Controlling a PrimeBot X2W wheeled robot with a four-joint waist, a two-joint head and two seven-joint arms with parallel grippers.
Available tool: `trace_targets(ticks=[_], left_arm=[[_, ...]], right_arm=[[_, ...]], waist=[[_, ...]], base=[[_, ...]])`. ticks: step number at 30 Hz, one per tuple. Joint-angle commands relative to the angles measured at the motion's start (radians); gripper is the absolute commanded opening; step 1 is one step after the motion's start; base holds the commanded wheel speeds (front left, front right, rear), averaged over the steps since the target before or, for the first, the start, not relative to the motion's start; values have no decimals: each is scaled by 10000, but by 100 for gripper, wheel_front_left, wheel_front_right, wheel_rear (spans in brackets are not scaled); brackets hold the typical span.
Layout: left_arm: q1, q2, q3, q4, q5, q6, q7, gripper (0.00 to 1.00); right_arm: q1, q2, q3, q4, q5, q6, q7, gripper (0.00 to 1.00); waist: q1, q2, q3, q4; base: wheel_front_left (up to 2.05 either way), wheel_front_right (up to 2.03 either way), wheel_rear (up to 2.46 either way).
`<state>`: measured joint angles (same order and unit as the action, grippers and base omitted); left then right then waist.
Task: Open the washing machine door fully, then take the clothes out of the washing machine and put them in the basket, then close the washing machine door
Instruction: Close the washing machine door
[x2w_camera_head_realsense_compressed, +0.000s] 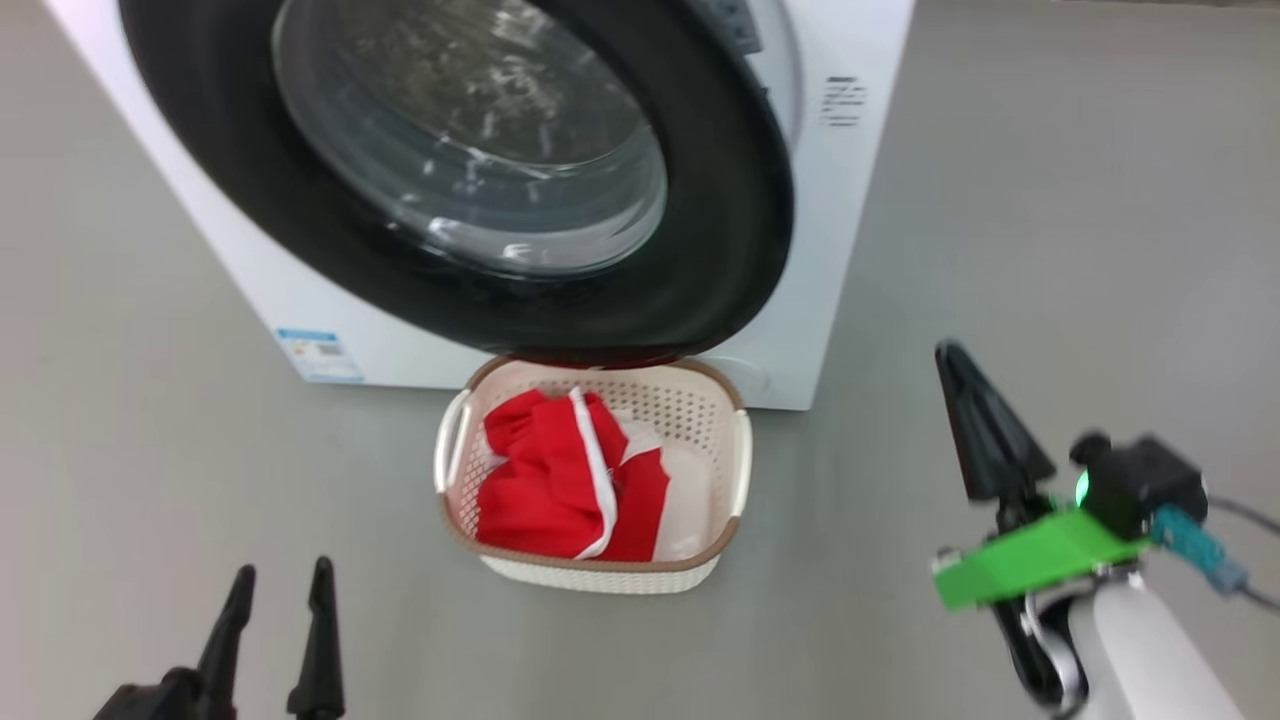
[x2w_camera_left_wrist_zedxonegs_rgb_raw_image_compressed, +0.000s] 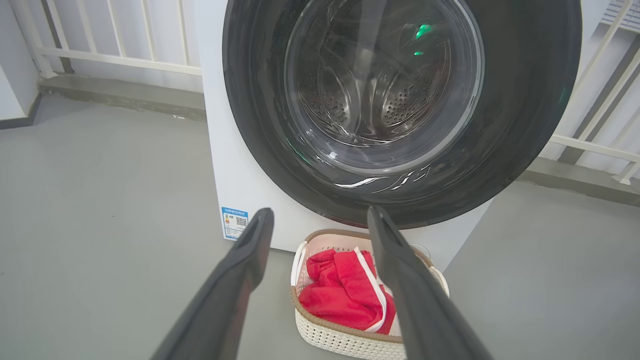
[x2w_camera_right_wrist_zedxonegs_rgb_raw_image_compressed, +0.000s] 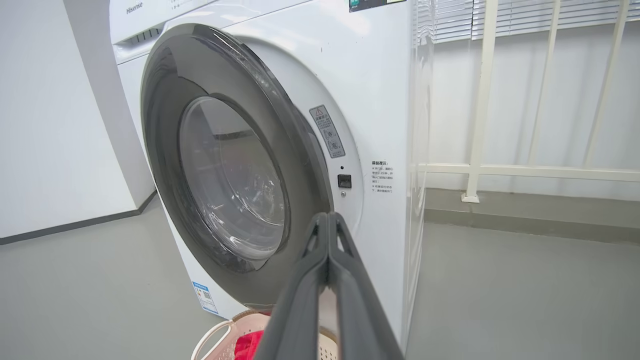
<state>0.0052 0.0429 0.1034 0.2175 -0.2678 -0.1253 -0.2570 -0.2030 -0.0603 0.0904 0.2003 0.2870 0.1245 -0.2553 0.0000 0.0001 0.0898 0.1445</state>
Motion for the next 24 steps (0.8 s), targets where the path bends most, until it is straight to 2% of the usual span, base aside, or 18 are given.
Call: trace_targets(ticks=[1, 14, 24], left_arm=[[-392, 78, 239, -244, -59, -54, -47, 100], [-1537, 75, -703, -97, -1036, -40, -47, 100], [-2427, 74, -1218, -53, -1611, -32, -47, 100]], right_arm=[[-470, -72, 276, -145, 68, 62, -65, 0], [-3367, -198, 414, 1581, 52, 62, -65, 0], [-4953, -455, 519, 2122, -32, 62, -65, 0]], waist=[[0, -1, 244, 321], [0, -1, 1952, 1394], [0, -1, 3283, 1876]], base=[[0, 0, 0], [0, 0, 0], [0, 0, 0]])
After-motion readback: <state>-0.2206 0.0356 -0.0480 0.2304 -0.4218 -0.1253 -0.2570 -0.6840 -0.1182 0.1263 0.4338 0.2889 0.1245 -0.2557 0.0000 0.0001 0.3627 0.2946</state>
